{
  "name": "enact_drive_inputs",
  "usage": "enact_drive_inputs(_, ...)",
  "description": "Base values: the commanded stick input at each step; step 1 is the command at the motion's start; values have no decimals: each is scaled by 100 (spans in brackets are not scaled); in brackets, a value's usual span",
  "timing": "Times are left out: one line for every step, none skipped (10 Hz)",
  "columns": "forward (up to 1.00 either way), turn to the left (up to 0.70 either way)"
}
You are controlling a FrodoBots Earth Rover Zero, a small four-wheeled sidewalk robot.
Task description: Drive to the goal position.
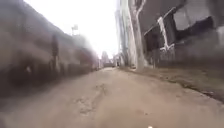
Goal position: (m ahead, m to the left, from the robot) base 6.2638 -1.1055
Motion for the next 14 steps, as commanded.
enact_drive_inputs(100, 1)
enact_drive_inputs(100, 1)
enact_drive_inputs(100, 1)
enact_drive_inputs(100, 1)
enact_drive_inputs(100, 1)
enact_drive_inputs(100, 1)
enact_drive_inputs(100, 1)
enact_drive_inputs(100, 1)
enact_drive_inputs(100, 1)
enact_drive_inputs(100, 1)
enact_drive_inputs(100, 1)
enact_drive_inputs(100, 1)
enact_drive_inputs(100, 1)
enact_drive_inputs(100, 1)
